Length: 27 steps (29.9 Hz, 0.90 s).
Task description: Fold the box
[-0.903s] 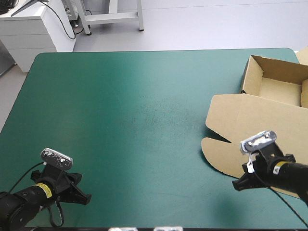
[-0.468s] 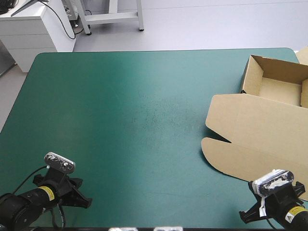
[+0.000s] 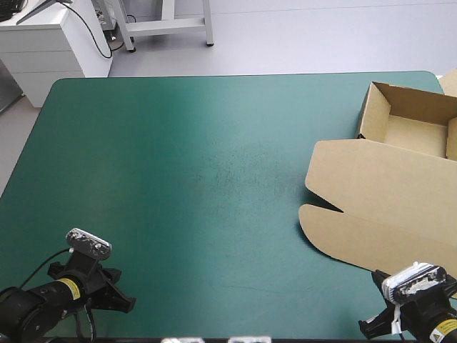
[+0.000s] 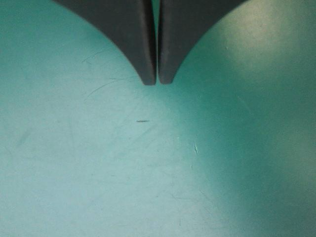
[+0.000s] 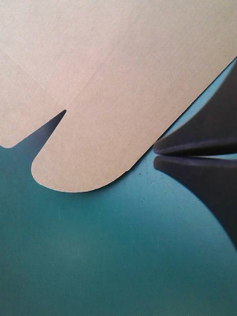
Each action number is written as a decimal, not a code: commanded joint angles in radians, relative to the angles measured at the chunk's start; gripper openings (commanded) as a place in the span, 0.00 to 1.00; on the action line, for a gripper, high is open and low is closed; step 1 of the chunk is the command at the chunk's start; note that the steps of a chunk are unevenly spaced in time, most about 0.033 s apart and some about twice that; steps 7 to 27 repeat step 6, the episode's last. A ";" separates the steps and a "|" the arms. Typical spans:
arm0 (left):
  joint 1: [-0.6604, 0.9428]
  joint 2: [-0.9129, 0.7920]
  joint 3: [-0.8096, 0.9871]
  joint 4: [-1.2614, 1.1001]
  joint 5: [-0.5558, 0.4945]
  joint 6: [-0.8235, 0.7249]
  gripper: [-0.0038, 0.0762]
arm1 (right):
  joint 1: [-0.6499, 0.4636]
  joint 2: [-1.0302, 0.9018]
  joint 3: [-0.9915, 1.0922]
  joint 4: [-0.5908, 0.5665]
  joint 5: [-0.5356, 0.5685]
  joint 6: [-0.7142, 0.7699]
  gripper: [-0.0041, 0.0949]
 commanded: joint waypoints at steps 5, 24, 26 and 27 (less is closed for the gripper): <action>-0.001 0.002 -0.024 -0.015 -0.034 0.000 0.04 | -0.001 0.012 -0.026 0.008 -0.065 -0.004 0.03; -0.001 0.002 -0.024 -0.015 -0.034 0.000 0.04 | -0.001 0.012 -0.026 0.008 -0.065 -0.004 0.03; -0.001 0.002 -0.024 -0.015 -0.034 0.000 0.04 | -0.001 0.012 -0.026 0.008 -0.065 -0.004 0.03; -0.001 0.002 -0.024 -0.015 -0.034 0.000 0.04 | -0.001 0.012 -0.026 0.008 -0.065 -0.004 0.03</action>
